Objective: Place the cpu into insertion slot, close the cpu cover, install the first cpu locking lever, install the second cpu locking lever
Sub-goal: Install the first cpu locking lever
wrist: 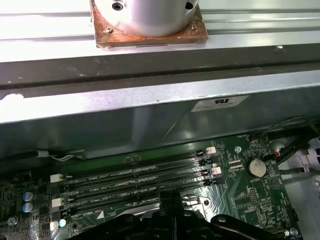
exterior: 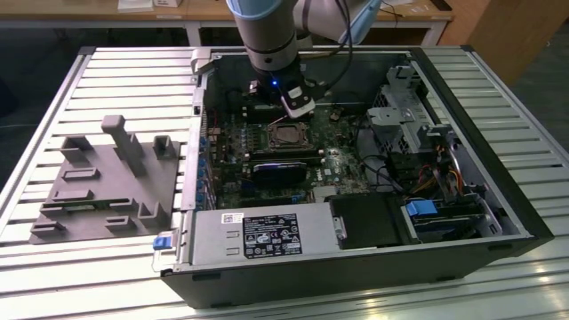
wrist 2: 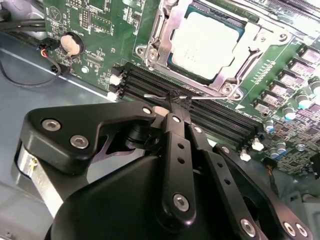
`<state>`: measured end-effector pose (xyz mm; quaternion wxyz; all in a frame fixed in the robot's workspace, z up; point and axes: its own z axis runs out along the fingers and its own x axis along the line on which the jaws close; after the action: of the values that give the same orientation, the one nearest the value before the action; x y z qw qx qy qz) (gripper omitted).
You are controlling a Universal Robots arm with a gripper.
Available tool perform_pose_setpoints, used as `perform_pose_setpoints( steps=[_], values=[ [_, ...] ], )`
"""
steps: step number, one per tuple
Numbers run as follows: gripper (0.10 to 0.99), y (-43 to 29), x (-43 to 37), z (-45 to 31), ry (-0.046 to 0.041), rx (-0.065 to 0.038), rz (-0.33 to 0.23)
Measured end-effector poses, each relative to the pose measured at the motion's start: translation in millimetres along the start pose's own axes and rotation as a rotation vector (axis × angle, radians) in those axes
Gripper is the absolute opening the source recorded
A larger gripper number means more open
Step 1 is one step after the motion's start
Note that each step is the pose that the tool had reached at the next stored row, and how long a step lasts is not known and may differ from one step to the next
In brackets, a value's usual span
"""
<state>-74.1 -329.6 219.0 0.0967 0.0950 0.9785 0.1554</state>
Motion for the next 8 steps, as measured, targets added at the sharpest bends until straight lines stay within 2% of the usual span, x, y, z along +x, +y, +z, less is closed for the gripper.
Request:
perform_pose_setpoints(
  steps=[8],
  values=[
    [0.106, -0.1, 0.7, 3.0, -0.0074, 0.001, 0.008]
  ],
)
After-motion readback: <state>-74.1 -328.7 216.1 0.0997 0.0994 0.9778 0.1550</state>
